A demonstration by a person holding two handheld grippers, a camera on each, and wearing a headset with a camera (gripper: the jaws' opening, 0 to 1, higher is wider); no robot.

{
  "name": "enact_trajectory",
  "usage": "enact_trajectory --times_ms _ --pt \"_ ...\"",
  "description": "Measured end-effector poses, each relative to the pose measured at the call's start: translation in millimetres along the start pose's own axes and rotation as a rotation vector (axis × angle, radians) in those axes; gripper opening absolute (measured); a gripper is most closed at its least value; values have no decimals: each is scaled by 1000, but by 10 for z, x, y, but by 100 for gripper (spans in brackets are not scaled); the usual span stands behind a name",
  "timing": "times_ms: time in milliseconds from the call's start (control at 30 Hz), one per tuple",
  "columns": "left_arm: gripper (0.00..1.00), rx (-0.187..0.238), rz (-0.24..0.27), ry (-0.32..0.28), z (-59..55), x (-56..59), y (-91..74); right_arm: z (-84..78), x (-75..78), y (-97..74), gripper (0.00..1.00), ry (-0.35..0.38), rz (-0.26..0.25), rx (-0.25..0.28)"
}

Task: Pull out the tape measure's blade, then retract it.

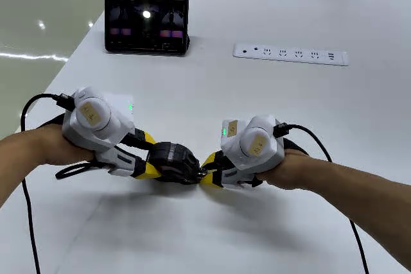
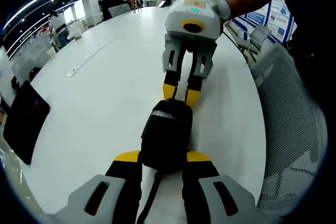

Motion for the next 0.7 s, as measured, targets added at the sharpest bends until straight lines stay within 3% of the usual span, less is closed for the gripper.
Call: enact_trajectory --times_ms 700 --pt "23 0 1 -8 4 -6 -1 -81 8 -113 8 -16 8 -10"
Point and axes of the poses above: the centre of the closed fingertips' face, and the gripper's own axes: y roughly forward along the fingers, x roughly to its right, z roughly out of its top, the point moved 2 cm from there along -y, roughly backward along the fingers, and after that the axes turned 6 degrees about x, right-handed, at the moved point
